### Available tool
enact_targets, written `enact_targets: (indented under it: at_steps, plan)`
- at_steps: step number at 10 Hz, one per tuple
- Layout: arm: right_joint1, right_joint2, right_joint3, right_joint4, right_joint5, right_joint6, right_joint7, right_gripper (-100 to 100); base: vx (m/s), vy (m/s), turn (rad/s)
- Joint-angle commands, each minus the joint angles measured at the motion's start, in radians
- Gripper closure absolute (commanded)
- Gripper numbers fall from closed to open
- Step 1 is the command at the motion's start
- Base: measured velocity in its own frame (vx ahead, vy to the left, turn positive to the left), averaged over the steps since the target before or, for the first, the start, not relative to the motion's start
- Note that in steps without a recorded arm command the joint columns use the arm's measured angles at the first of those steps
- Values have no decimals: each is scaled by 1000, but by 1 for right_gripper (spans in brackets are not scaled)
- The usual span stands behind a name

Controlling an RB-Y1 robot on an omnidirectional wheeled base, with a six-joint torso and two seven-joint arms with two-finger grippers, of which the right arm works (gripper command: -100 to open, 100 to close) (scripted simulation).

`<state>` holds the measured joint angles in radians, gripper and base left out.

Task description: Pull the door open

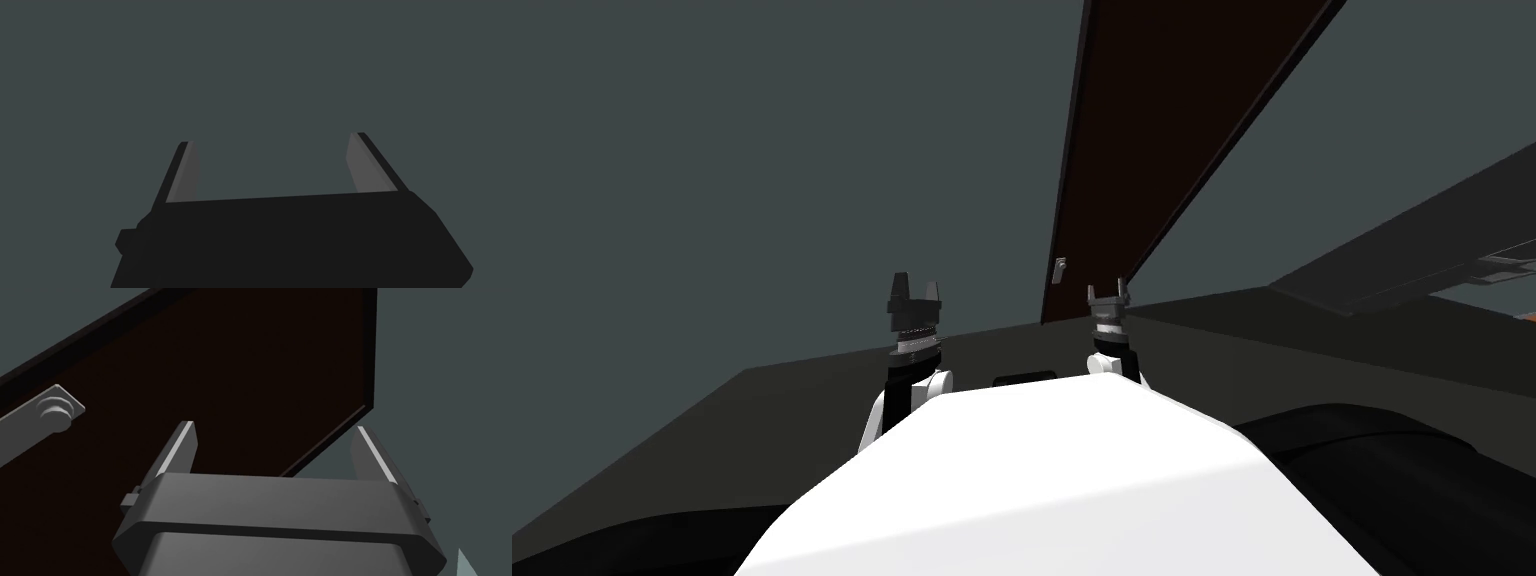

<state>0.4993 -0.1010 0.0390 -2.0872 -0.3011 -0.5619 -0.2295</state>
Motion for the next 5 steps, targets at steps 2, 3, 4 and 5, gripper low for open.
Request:
enact_targets:
  at_steps: [2, 3, 4, 5]
  plan:
    - [-6, -26, 23, 34, -79, -22, -30, -100, 59, -72, 162]
    - [-6, -26, 23, 34, -94, -22, -30, -100, 53, -69, 79]
    - [-8, -37, 34, 50, -132, -32, -43, -100, 44, -55, 118]
    - [-11, -50, 46, 66, -162, -43, -58, -100, 58, -88, 217]
